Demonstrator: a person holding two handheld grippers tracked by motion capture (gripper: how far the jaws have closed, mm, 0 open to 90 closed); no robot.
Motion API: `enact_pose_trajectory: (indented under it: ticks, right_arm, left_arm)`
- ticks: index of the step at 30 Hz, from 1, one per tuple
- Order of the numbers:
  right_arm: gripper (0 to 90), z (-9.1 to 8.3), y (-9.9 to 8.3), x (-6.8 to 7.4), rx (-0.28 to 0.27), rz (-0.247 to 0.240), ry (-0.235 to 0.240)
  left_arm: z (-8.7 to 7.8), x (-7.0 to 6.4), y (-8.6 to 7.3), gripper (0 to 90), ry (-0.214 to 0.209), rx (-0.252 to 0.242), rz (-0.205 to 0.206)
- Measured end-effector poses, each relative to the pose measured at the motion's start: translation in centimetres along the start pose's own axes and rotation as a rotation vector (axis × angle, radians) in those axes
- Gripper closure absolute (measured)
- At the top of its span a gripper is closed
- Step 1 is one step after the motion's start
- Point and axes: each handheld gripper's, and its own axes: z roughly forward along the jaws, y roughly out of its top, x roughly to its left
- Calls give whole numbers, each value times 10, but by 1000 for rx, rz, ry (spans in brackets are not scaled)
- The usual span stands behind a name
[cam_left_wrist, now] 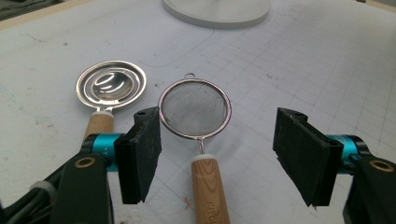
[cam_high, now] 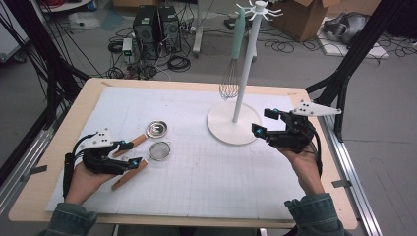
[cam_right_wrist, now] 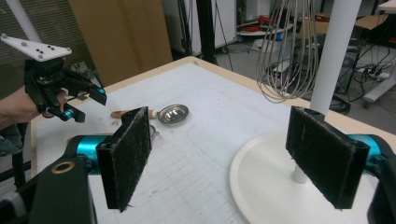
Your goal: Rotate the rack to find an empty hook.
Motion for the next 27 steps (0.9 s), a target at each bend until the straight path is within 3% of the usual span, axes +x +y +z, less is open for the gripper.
enact_pose_trajectory:
  ticks: [27]
  right_arm:
    - [212,1,-40,1,49,17,-19]
  left_arm:
    - [7,2,-17,402,-6,59,-6]
